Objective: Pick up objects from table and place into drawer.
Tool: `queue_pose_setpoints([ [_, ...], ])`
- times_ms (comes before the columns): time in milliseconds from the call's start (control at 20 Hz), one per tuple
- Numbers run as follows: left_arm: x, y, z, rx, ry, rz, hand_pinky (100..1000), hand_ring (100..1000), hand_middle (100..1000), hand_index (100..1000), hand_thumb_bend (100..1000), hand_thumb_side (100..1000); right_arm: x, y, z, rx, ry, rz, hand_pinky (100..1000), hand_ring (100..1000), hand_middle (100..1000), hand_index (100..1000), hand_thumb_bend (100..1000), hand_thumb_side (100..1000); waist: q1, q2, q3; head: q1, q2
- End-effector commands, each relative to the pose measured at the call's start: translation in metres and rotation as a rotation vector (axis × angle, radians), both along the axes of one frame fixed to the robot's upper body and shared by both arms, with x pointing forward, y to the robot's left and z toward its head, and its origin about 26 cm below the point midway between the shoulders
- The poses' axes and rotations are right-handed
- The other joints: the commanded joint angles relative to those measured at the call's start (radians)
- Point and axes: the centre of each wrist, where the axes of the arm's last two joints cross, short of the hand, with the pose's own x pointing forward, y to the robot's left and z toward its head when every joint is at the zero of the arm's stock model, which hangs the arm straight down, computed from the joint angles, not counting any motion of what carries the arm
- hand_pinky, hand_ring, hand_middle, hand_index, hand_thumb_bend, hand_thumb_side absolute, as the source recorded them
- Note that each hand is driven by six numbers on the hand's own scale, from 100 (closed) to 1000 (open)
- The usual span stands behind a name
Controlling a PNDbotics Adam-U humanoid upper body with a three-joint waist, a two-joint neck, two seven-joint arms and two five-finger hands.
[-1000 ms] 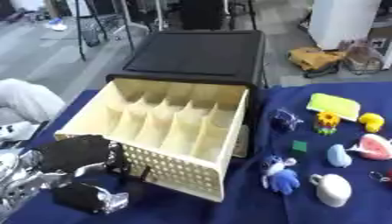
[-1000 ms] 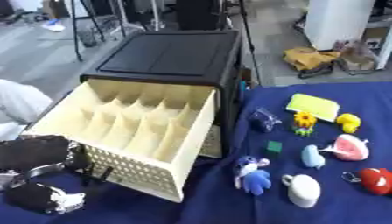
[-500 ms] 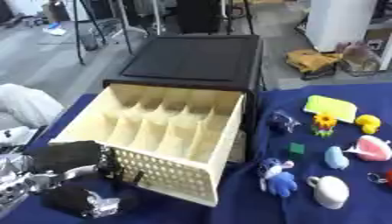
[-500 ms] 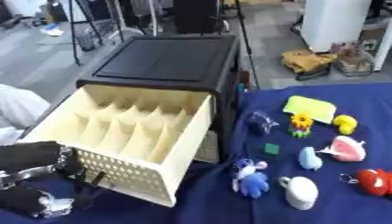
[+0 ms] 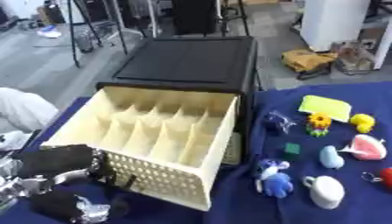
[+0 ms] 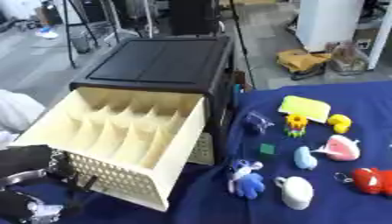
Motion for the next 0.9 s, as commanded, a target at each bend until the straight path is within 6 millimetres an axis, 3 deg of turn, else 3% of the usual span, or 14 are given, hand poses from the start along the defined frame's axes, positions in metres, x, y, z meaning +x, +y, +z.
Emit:
queue_pose_setpoints([
  [50,-0.002,0.006,0.004,0.015,0.011,-0.01,120,320,428,937,450,1000,-0.004,0.0,0.011,-0.019,-0.041,0.003,738,816,672,709,186,998,-0.004,-0.008,-0.003,0.005,-0.01],
  [200,-0.002,0.008,0.008,-0.007,0.005,-0.012,100,303,409,896,448,1000,-0.004,0.0,0.012,-0.02,-0.043,0.004,738,816,671,709,186,999,-0.004,-0.007,-0.006,0.008,-0.01],
  [500,-0.001,0.011,0.014,-0.017,0.023,-0.012,120,324,452,837,441,1000,-0.004,0.0,0.012,-0.021,-0.044,0.006,738,816,671,708,186,1000,-0.005,-0.005,-0.012,0.012,-0.012],
  [700,-0.001,0.015,0.019,0.006,0.035,-0.005,204,393,600,785,497,1000,-0.004,0.0,0.012,-0.021,-0.042,0.006,737,816,671,708,178,1000,-0.003,-0.006,-0.014,0.011,-0.012],
  [900,-0.001,0.017,0.024,0.118,0.055,-0.017,279,440,633,774,536,941,-0.004,0.0,0.011,-0.021,-0.041,0.007,737,816,671,708,175,1000,-0.001,-0.007,-0.015,0.012,-0.01],
])
